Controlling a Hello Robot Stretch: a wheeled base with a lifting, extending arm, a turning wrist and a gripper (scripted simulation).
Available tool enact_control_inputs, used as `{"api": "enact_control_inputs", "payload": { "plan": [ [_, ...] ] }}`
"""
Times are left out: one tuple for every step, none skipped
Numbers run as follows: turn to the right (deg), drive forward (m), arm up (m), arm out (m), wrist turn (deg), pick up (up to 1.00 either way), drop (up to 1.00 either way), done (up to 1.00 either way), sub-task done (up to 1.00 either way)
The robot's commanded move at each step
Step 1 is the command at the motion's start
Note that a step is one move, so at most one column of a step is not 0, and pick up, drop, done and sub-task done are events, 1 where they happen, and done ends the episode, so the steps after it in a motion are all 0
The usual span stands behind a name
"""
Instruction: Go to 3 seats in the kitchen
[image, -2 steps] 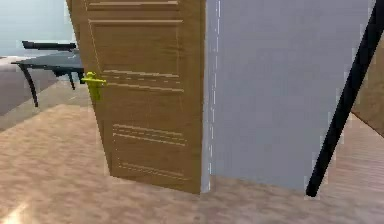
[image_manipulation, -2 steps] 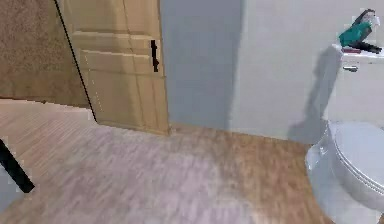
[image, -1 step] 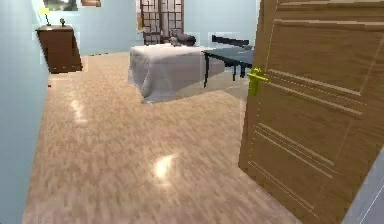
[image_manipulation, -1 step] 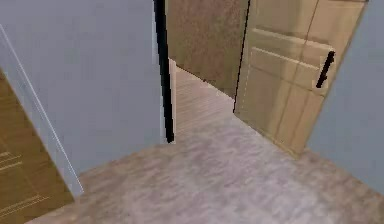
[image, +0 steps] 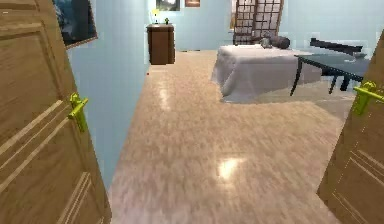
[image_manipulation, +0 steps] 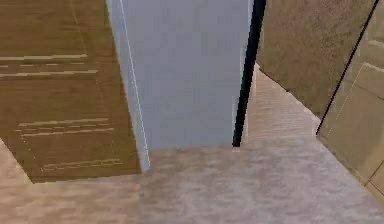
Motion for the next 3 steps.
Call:
{"api": "enact_control_inputs", "payload": {
  "plan": [
    [0.0,1.0,0.0,0.0,0.0,0.0,0.0,0.0,0.0],
    [0.0,1.0,0.0,0.0,0.0,0.0,0.0,0.0,0.0],
    [-3.0,0.0,0.0,0.0,0.0,0.0,0.0,0.0,0.0]
  ]
}}
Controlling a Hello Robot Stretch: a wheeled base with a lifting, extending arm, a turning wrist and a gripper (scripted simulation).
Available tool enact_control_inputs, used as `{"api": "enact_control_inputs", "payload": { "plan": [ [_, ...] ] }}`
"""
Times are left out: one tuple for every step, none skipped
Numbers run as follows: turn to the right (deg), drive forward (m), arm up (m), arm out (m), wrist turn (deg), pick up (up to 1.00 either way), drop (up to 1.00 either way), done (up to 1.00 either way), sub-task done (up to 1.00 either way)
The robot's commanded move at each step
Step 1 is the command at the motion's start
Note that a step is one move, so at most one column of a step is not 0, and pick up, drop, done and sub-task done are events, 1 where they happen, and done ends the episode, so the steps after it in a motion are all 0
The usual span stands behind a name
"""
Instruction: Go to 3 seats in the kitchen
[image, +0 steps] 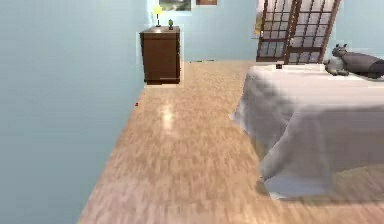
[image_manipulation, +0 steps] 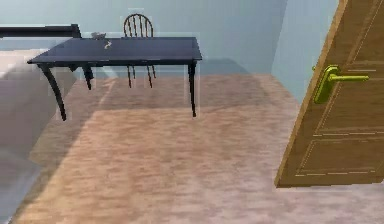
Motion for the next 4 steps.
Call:
{"api": "enact_control_inputs", "payload": {
  "plan": [
    [0.0,1.0,0.0,0.0,0.0,0.0,0.0,0.0,0.0],
    [0.0,1.0,0.0,0.0,0.0,0.0,0.0,0.0,0.0],
    [0.0,1.0,0.0,0.0,0.0,0.0,0.0,0.0,0.0],
    [0.0,0.15,0.0,0.0,0.0,0.0,0.0,0.0,0.0]
  ]
}}
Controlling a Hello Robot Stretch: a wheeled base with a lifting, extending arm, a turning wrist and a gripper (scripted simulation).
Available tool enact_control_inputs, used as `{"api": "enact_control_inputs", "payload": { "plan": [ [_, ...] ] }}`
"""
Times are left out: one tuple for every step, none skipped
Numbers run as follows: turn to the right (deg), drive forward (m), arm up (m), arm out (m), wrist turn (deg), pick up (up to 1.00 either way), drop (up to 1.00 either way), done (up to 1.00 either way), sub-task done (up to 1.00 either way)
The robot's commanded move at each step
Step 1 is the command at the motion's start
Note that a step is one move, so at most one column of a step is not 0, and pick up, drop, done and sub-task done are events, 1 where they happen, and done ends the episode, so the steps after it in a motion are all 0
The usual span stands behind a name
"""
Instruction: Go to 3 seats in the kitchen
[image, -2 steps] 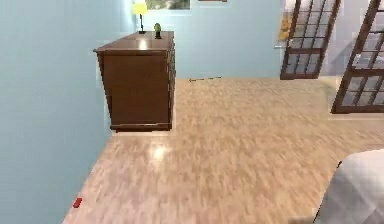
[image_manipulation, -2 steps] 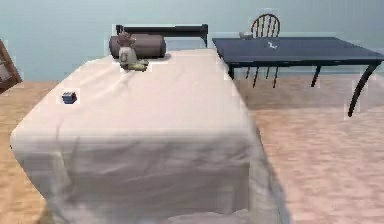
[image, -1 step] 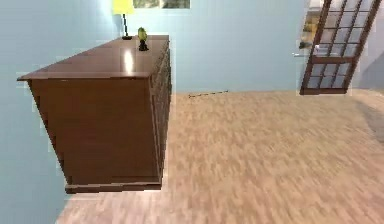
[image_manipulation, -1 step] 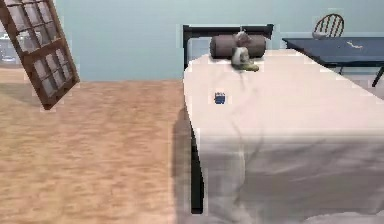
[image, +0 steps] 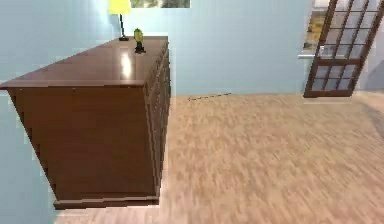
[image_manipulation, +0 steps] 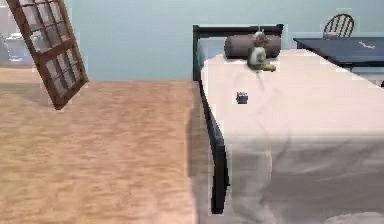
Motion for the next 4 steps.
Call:
{"api": "enact_control_inputs", "payload": {
  "plan": [
    [42.0,0.0,0.0,0.0,0.0,0.0,0.0,0.0,0.0],
    [0.0,1.0,0.0,0.0,0.0,0.0,0.0,0.0,0.0],
    [0.0,1.0,0.0,0.0,0.0,0.0,0.0,0.0,0.0],
    [0.0,0.6,0.0,0.0,0.0,0.0,0.0,0.0,0.0]
  ]
}}
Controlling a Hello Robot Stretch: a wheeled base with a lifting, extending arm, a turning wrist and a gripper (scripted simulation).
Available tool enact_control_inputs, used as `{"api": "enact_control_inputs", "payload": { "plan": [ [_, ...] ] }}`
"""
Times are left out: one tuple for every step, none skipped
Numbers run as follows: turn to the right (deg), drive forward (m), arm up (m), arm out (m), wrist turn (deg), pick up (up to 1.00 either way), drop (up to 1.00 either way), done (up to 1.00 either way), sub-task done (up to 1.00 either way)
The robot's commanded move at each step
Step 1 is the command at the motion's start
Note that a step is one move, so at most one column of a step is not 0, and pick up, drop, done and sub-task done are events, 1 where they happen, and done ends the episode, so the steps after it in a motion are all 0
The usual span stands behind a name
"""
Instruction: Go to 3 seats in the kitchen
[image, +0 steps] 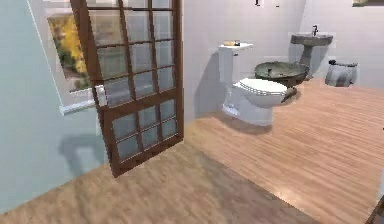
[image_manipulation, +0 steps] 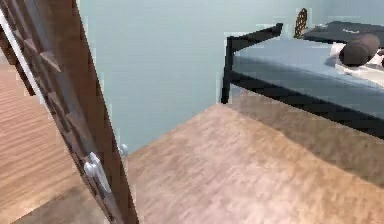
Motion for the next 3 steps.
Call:
{"api": "enact_control_inputs", "payload": {
  "plan": [
    [0.0,0.4,0.0,0.0,0.0,0.0,0.0,0.0,0.0],
    [45.0,0.0,0.0,0.0,0.0,0.0,0.0,0.0,0.0],
    [9.0,0.0,0.0,0.0,0.0,0.0,0.0,0.0,0.0]
  ]
}}
